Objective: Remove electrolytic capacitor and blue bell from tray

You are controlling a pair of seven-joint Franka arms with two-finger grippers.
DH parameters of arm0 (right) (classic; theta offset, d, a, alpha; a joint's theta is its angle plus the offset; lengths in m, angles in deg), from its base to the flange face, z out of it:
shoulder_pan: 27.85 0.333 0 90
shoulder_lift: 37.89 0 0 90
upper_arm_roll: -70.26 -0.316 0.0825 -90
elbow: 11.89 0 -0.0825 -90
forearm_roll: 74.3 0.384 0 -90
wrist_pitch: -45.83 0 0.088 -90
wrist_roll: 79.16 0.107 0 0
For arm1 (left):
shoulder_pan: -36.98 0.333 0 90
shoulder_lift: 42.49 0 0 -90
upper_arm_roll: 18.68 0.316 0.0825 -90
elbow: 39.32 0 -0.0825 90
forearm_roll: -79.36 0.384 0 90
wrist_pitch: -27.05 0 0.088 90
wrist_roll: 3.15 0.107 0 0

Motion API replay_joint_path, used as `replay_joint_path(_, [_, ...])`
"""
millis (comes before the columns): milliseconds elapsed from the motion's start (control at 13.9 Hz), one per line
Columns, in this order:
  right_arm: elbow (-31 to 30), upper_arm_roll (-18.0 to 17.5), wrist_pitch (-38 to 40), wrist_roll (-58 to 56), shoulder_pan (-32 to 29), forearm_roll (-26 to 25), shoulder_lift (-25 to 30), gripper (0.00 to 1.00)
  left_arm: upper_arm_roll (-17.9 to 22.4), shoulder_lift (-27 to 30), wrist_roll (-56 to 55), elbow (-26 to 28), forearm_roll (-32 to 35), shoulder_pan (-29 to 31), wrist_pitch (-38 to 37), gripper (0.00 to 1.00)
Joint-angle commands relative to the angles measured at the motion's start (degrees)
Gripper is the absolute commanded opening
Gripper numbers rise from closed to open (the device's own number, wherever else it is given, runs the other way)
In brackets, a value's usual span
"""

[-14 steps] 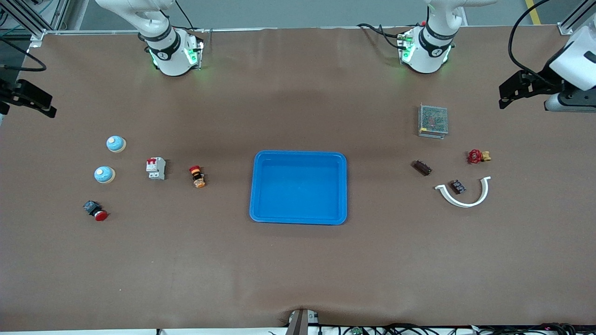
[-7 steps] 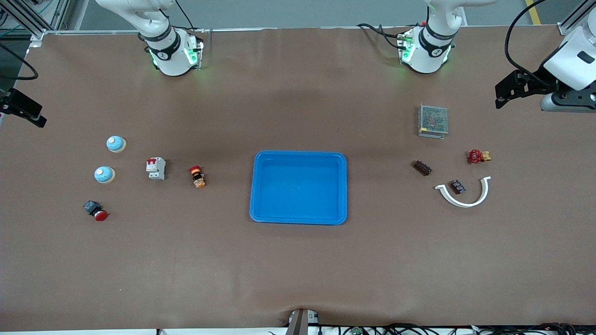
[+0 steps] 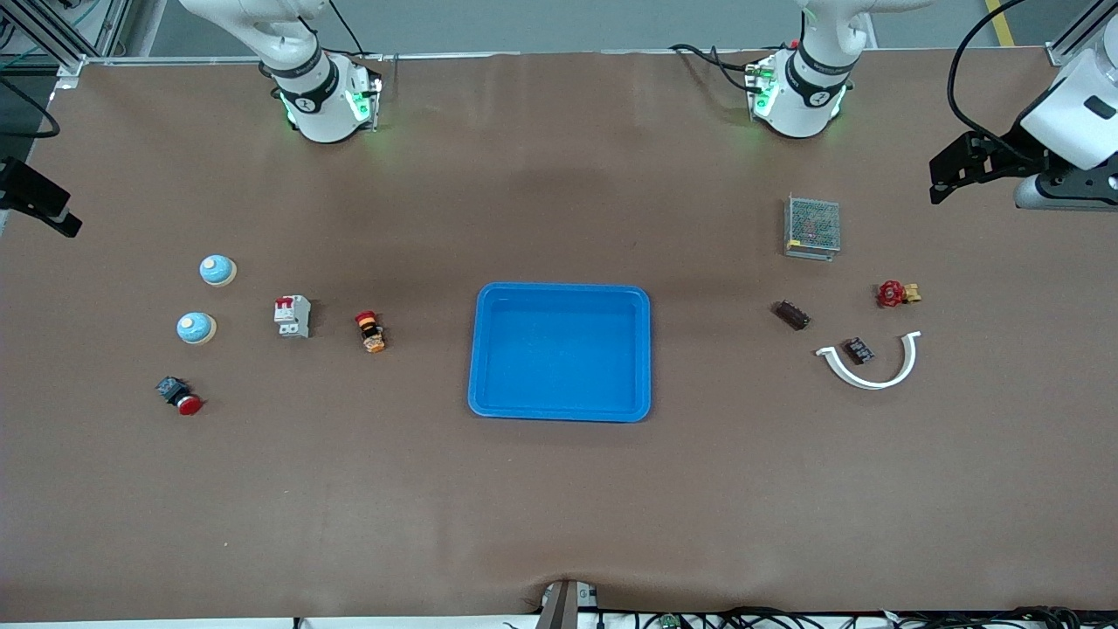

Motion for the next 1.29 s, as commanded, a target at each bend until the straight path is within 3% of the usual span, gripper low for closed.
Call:
replay_joint_path(0, [-0.98,-0.1,-0.46,0.37,-0.64,1.2,1.07,1.0,0.05,1.19,-1.25,-0.06,-1.52,0.59,-0.33,1.0])
replay_joint_path(359, [-1.06,-0.1,-0.29,0.46,-0.81,1.03,0.81,1.0,0.14,-0.57,-0.99,-3.3,-1.7,0.59,-0.33,1.0])
replay_joint_path(934, [-2.03,-0.45,5.08,-0.07,-0.2,1.82,0.19,1.0,0.23,-0.66,-1.6,-3.4,-1.61,0.59,-0.33,1.0])
replay_joint_path(1222, [-2.03,-0.45,5.16,0.55,-0.37,5.33,0.19,1.0,0.23,-0.57,-1.43,-3.4,-1.61,0.59,-0.33,1.0])
